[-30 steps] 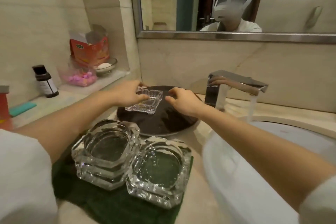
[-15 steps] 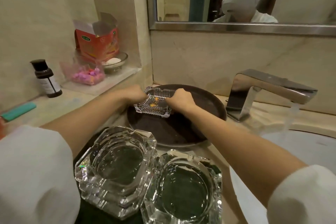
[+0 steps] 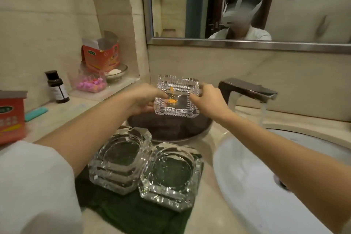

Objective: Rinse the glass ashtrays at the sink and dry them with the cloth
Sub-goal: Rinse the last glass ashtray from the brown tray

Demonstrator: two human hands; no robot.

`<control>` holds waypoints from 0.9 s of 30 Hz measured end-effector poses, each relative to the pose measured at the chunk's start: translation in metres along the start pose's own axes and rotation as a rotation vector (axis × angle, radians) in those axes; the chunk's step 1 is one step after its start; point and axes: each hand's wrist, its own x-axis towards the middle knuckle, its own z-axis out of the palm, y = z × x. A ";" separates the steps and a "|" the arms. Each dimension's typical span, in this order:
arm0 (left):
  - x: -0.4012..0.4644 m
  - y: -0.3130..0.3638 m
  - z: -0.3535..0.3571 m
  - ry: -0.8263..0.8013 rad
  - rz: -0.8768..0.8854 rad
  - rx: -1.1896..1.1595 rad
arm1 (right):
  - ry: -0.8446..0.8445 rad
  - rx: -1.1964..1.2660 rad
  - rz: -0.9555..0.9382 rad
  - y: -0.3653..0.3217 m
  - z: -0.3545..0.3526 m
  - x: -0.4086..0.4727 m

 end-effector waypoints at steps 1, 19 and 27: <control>-0.010 0.005 0.007 -0.026 0.002 -0.051 | 0.025 -0.013 -0.013 0.002 -0.009 -0.008; -0.088 -0.001 0.214 -0.194 0.139 -0.097 | 0.082 -0.178 0.126 0.126 -0.127 -0.165; -0.061 -0.001 0.274 -0.014 0.116 -0.114 | 0.038 -0.174 0.240 0.186 -0.118 -0.149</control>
